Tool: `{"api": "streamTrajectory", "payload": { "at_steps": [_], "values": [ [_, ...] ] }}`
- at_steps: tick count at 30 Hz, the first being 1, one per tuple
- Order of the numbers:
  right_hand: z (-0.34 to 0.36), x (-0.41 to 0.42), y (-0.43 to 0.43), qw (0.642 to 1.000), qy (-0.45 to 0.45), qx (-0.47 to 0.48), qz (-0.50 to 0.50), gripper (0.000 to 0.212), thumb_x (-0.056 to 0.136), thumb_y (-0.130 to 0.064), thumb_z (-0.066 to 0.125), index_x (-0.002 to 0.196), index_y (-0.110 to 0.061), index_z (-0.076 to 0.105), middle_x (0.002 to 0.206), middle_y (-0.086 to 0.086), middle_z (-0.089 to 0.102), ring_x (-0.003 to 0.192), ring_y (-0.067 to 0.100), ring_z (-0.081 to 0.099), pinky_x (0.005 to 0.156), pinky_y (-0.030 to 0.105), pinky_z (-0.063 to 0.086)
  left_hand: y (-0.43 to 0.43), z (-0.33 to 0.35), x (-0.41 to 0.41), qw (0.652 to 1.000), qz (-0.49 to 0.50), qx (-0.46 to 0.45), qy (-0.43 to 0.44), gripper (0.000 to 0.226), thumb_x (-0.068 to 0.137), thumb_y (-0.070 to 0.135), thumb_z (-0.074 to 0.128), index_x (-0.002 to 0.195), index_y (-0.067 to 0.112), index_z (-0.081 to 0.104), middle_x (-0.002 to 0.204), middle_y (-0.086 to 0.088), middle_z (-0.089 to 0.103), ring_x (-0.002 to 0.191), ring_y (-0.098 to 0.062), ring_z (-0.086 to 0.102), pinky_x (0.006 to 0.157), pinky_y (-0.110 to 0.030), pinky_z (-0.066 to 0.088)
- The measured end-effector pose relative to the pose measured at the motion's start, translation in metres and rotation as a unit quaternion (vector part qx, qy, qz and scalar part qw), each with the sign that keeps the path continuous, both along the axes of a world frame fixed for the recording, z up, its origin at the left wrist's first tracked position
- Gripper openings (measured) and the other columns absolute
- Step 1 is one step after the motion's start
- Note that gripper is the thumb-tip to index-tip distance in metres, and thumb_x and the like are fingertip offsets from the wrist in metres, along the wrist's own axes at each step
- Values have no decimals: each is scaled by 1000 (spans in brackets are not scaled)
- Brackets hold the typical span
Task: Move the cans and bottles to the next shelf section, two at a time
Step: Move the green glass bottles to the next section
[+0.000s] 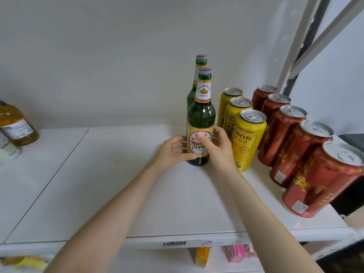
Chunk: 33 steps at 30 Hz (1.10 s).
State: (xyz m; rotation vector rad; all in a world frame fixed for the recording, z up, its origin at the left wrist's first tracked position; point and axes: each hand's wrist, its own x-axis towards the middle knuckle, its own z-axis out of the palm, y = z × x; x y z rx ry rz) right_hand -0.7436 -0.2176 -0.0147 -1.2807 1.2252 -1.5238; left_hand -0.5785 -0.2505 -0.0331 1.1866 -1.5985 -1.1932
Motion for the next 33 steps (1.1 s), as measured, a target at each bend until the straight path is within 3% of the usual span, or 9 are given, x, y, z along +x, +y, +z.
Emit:
{"api": "streamTrajectory", "payload": {
  "at_steps": [3,13,21,28,33],
  "values": [
    [-1,0,-6,1000,-10,-5,2,42,87,-29,74,123,-25,54,112,-13,63,107,2,60,80,15,54,-5,0,-2,1000,1,-1,-4,57,71,5,86,122,7,61,113,-12,71,101,-23,71,91,-35,57],
    [-8,-2,-25,998,-57,-2,12,47,83,-31,78,125,-26,57,124,0,66,118,15,61,97,35,54,-20,1,-6,1000,5,-7,0,56,71,4,85,122,6,61,113,-13,71,99,-22,72,88,-31,58],
    [-11,-3,-32,998,-53,-7,13,42,86,-27,76,123,-30,56,124,-1,65,118,13,61,95,30,55,-27,-2,-6,1000,3,-3,-4,58,70,5,87,122,8,61,113,-12,71,99,-24,72,90,-41,58],
    [-11,-3,-31,999,-51,-6,12,43,84,-31,76,122,-28,57,123,0,66,117,14,61,96,33,55,-25,-2,-6,1000,9,-5,-11,58,70,5,86,121,7,60,113,-12,71,99,-23,72,91,-39,58],
    [-10,-3,-29,999,-37,-8,6,34,87,-28,75,114,-37,57,122,-3,66,117,12,61,99,36,54,-23,-1,-5,1000,12,-3,-15,58,69,8,88,121,9,62,112,-10,72,97,-21,73,90,-37,58]
  ]
}}
